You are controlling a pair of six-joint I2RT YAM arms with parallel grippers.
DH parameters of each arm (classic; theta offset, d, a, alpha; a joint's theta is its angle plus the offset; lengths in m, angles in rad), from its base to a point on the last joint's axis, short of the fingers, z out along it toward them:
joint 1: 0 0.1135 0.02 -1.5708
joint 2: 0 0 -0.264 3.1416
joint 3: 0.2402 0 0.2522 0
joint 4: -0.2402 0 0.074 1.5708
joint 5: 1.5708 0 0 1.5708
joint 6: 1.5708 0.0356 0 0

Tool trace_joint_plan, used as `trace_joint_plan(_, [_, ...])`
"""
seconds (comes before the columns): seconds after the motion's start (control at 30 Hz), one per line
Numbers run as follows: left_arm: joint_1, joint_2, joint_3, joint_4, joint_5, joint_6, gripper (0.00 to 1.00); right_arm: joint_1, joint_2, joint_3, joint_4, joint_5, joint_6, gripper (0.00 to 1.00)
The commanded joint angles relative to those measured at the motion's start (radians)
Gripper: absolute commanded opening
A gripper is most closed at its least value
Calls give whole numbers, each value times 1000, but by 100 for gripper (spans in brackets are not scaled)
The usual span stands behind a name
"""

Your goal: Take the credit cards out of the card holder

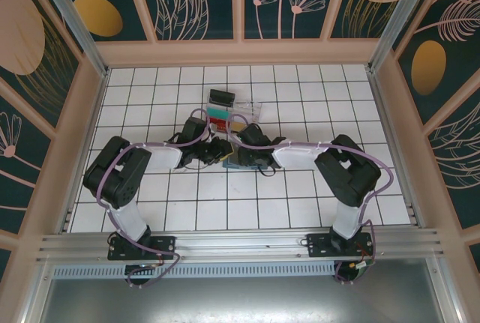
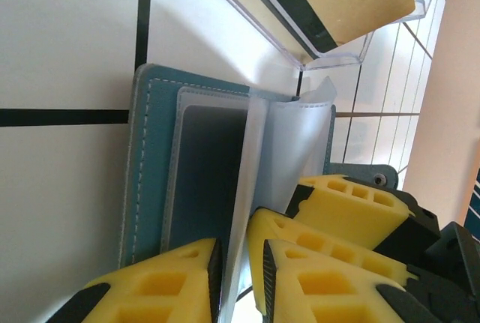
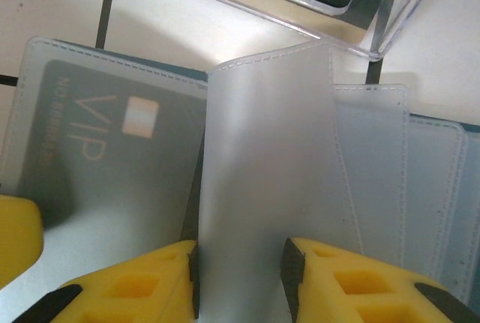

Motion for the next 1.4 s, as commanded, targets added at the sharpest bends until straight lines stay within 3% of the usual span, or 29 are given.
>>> trace_joint_plan(0.0, [-7, 26, 8, -17, -4, 13, 25, -28, 6, -73, -150, -47, -8, 39])
trace_joint_plan(0.33, [-7, 20, 22, -18, -21, 9, 17, -76, -271, -57, -23, -127, -6, 42])
trace_joint_plan(0.67, [-44, -16, 35, 37, 5, -14, 26, -178, -520, -153, 45, -81, 63, 50])
trace_joint_plan(1.0, [-128, 18, 133, 87, 21, -54, 40, -290, -607, -205, -29, 23, 162, 51])
trace_joint_plan(1.37, [-146, 73, 171, 81, 18, -59, 44, -301, -595, -197, -6, -52, 147, 51])
